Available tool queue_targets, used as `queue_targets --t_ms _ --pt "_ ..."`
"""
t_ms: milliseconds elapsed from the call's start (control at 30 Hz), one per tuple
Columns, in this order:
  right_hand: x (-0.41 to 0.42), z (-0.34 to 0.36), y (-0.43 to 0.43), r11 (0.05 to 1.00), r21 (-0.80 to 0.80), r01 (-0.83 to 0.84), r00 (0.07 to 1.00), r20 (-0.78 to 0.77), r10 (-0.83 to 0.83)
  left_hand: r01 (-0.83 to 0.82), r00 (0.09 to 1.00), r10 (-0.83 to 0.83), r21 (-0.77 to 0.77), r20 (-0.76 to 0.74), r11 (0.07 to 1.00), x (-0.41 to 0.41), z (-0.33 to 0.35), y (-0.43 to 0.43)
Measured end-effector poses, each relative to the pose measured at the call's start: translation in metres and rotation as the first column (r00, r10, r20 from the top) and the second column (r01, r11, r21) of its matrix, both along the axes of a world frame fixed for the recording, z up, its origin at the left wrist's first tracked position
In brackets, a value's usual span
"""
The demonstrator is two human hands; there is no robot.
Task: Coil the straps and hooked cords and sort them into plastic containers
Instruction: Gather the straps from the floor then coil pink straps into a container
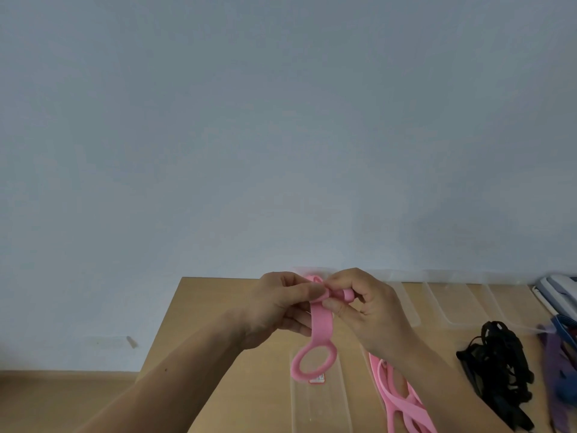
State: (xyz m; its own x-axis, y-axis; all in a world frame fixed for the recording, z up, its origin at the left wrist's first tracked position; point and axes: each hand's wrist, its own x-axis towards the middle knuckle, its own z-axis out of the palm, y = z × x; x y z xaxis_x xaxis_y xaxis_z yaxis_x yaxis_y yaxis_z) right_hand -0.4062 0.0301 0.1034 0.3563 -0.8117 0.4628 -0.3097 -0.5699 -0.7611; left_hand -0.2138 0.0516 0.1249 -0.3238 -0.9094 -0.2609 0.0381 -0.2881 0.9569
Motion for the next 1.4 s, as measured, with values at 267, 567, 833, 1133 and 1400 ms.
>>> queue_targets --t_ms 267,567,833,1133,1400 --pt "-0.002 0.003 -0.005 0.9 0.413 -0.137 0.95 0.313 0.001 -0.207 0.978 0.203 -0.119 -0.042 0.971 -0.001 -0.006 -0.004" --pt "0.001 0.002 -0.006 0.892 0.44 -0.103 0.986 0.161 0.034 -0.159 0.975 0.187 -0.209 0.124 0.965 -0.001 -0.011 -0.001" --pt "0.002 0.002 -0.001 0.94 0.333 -0.078 0.982 0.189 0.014 -0.039 0.983 0.06 -0.124 0.174 0.992 0.003 -0.004 0.001" --pt "0.001 -0.006 0.001 0.929 0.347 -0.127 0.975 0.213 0.054 -0.069 0.997 0.069 -0.007 0.022 0.998 0.004 0.008 0.003" --pt "-0.004 0.003 0.0 0.828 0.51 -0.233 0.947 0.312 0.074 -0.138 0.99 0.139 -0.082 -0.004 0.987 0.004 0.002 0.004"
